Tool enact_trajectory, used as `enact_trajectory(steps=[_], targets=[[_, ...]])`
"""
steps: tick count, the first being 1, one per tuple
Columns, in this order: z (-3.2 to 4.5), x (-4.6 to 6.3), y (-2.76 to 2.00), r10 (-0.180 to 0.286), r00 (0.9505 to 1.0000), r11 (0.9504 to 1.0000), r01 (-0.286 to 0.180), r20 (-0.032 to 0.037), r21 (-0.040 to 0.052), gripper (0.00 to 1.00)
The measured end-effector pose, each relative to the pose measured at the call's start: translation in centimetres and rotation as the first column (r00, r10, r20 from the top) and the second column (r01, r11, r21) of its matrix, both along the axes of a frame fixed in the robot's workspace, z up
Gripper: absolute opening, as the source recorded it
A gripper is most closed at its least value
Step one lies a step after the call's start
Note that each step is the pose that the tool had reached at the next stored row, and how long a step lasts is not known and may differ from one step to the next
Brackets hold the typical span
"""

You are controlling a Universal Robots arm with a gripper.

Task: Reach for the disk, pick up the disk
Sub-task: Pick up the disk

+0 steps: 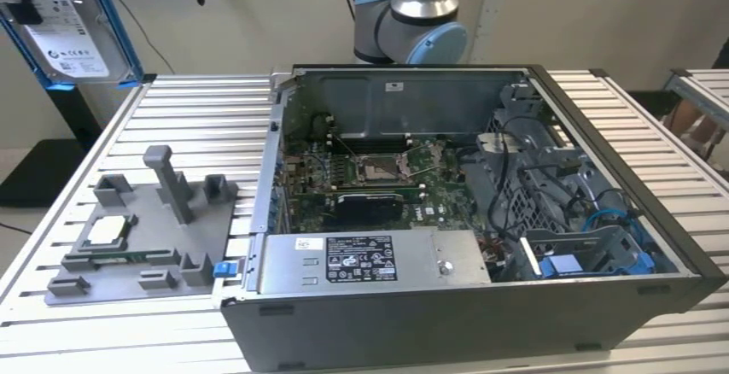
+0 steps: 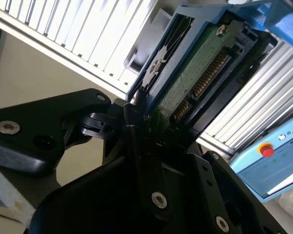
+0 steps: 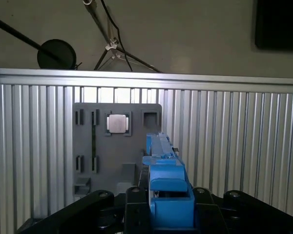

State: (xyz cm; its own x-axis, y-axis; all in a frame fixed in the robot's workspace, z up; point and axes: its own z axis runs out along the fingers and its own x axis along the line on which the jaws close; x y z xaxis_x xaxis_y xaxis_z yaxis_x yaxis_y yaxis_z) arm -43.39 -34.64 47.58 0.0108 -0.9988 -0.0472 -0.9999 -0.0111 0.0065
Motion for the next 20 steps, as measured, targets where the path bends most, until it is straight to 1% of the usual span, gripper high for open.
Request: enact_trajectory(steps=[20], targets=[[0.00,1.2,0.00,0.000,1.0000,1.0000,0.000,0.0000,0.0000,0.00]])
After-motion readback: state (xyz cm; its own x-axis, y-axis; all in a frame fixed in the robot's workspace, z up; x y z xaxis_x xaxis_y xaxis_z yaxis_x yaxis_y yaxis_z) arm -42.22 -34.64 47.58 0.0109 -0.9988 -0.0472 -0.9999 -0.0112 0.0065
